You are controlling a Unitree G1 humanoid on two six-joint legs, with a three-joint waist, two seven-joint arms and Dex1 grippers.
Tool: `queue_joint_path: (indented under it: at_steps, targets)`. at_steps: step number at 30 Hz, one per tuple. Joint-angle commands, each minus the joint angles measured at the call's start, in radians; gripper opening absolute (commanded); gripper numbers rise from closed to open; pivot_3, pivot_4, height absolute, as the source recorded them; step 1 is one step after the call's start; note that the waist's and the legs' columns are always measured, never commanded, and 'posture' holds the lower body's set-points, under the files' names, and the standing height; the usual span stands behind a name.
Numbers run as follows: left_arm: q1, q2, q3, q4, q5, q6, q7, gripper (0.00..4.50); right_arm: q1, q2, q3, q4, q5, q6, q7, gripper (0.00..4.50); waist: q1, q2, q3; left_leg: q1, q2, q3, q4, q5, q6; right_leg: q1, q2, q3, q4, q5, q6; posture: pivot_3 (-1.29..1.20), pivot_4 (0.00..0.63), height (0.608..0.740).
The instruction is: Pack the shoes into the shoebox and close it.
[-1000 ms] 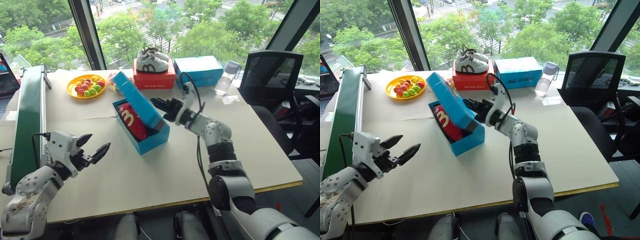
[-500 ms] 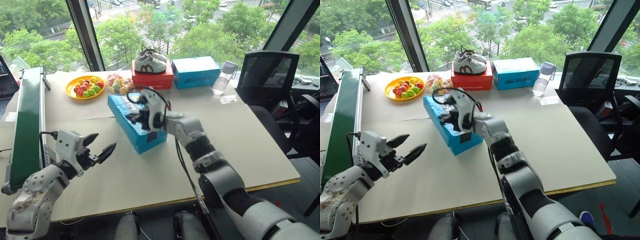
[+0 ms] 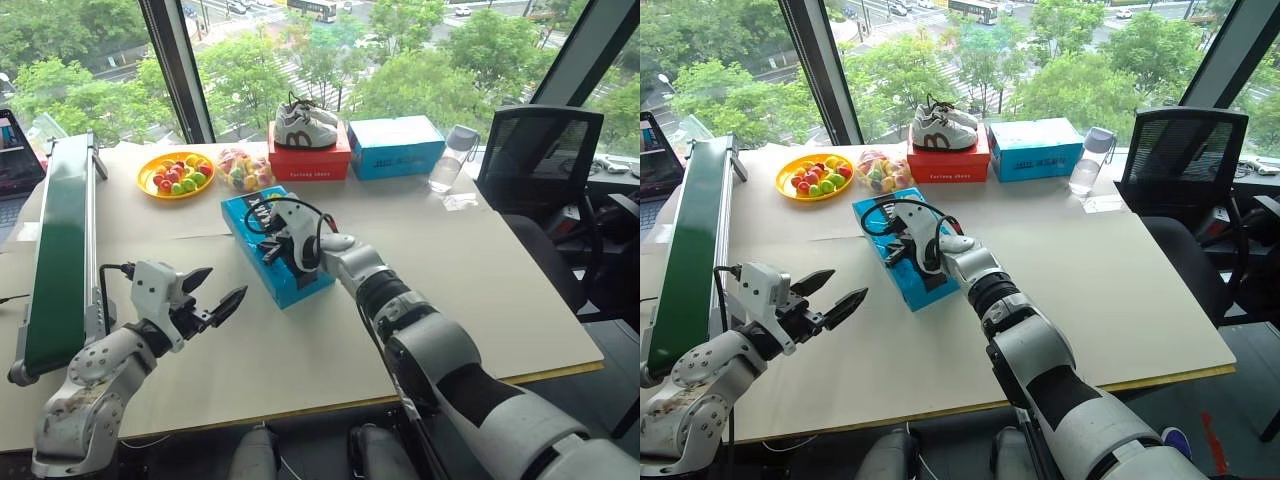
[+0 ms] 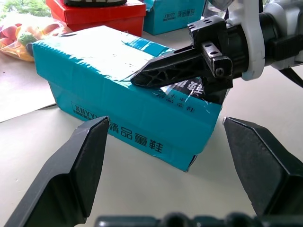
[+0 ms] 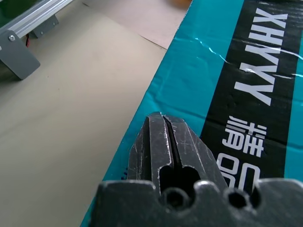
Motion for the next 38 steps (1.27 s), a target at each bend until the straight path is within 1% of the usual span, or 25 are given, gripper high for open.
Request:
queue_joint_path:
  at_steps: [1,4,7,8,9,11,13,15,17,20,21,23,25,28,38]
  targets:
    - [-0.018,-0.012,-0.010,-0.034,0.009,-0.024,0.012,4.11,0.023,0.006,-0.050,0.032,0.017,0.043,0.019,0.02,0.001,0.000,0.000,0.000,0.000,0.000,0.000,0.000,0.000,0.000,0.000,0.000,0.000,0.000,0.000,0.00,0.150,0.735]
    - [-0.032,-0.026,-0.017,-0.021,0.018,-0.035,0.024,4.11,0.016,0.000,-0.143,-0.024,0.098,0.077,0.052,0.02,0.001,0.000,0.000,0.000,0.000,0.000,0.000,0.000,0.000,0.000,0.000,0.000,0.000,0.000,0.000,0.00,0.150,0.735]
    - [-0.053,-0.053,-0.011,0.001,0.040,-0.057,0.053,4.11,0.035,-0.034,-0.254,-0.141,0.210,0.156,0.071,0.02,0.002,0.000,0.000,-0.001,0.000,0.000,0.000,0.000,0.000,0.000,0.000,0.000,0.000,0.003,0.005,0.00,0.150,0.735]
    - [-0.060,-0.064,-0.008,0.011,0.049,-0.068,0.066,4.11,0.057,-0.055,-0.283,-0.206,0.243,0.189,0.077,0.02,0.003,0.000,0.000,-0.001,0.000,0.000,0.000,0.000,0.001,0.000,0.000,0.000,0.000,0.003,0.005,0.00,0.150,0.735]
    - [-0.066,-0.076,-0.002,0.022,0.064,-0.082,0.085,4.11,0.084,-0.076,-0.305,-0.276,0.271,0.228,0.080,0.02,0.007,0.000,0.000,-0.003,0.000,0.000,0.000,0.004,0.006,-0.001,0.001,0.000,0.000,0.003,0.005,0.00,0.150,0.735]
    - [-0.076,-0.107,0.020,0.051,0.078,-0.103,0.123,4.11,0.156,-0.125,-0.350,-0.445,0.339,0.331,0.075,0.02,0.010,0.000,0.000,-0.005,0.000,-0.001,0.000,0.005,0.007,-0.001,0.000,-0.001,-0.001,0.003,0.006,0.00,0.150,0.735]
    - [-0.072,-0.130,0.035,0.082,0.107,-0.141,0.156,4.11,0.235,-0.187,-0.409,-0.611,0.406,0.427,0.042,0.02,0.014,0.000,0.000,-0.007,-0.001,-0.001,0.001,0.005,0.007,-0.002,0.000,-0.001,-0.002,0.004,0.006,0.00,0.150,0.735]
    - [-0.069,-0.175,0.054,0.113,0.116,-0.178,0.193,4.11,0.316,-0.261,-0.463,-0.735,0.431,0.478,-0.013,0.02,0.019,0.000,0.000,-0.008,-0.001,-0.001,0.001,0.005,0.007,-0.002,-0.001,-0.001,-0.002,0.004,0.006,0.00,0.150,0.735]
    - [-0.071,-0.221,0.066,0.171,0.142,-0.223,0.241,4.11,0.407,-0.350,-0.466,-0.770,0.341,0.404,-0.083,0.02,0.023,0.000,0.000,-0.008,-0.001,-0.001,0.001,0.005,0.007,-0.002,-0.001,-0.001,-0.003,0.004,0.006,0.00,0.150,0.735]
    - [-0.083,-0.265,0.071,0.246,0.193,-0.282,0.297,4.11,0.537,-0.464,-0.337,-0.723,0.112,0.163,-0.157,0.02,0.027,0.000,0.000,-0.007,-0.001,-0.001,0.002,0.005,0.007,-0.002,-0.001,-0.001,-0.003,0.003,0.007,0.00,0.150,0.735]
    - [-0.092,-0.279,0.074,0.268,0.209,-0.302,0.318,4.11,0.575,-0.487,-0.314,-0.696,0.067,0.085,-0.167,0.02,0.027,0.000,0.000,-0.007,-0.001,-0.001,0.002,0.005,0.007,-0.002,0.000,-0.001,-0.003,0.003,0.007,0.00,0.150,0.735]
    - [-0.112,-0.304,0.085,0.295,0.212,-0.318,0.350,4.11,0.619,-0.496,-0.325,-0.655,0.050,-0.007,-0.183,0.02,0.018,0.000,0.000,-0.007,-0.001,-0.001,0.002,0.005,0.008,-0.002,0.000,-0.001,-0.003,0.003,0.007,0.00,0.150,0.735]
    - [-0.120,-0.302,0.081,0.311,0.226,-0.334,0.351,4.11,0.638,-0.483,-0.346,-0.632,0.061,-0.075,-0.190,0.02,0.005,0.000,0.000,-0.007,-0.001,-0.001,0.002,0.005,0.008,-0.002,0.000,0.000,-0.003,0.003,0.007,0.00,0.150,0.735]
    - [-0.126,-0.304,0.084,0.330,0.236,-0.347,0.358,4.11,0.672,-0.481,-0.316,-0.600,0.018,-0.141,-0.213,0.02,-0.006,0.000,0.000,-0.006,-0.001,-0.001,0.003,0.005,0.008,-0.002,0.001,0.002,-0.002,0.005,0.008,0.00,0.150,0.735]
    - [-0.135,-0.313,0.083,0.380,0.259,-0.382,0.382,4.11,0.681,-0.449,-0.330,-0.554,0.014,-0.199,-0.289,0.02,0.005,0.000,0.000,-0.006,-0.001,-0.001,0.003,0.005,0.008,-0.001,0.001,0.002,-0.003,0.004,0.008,0.00,0.150,0.735]
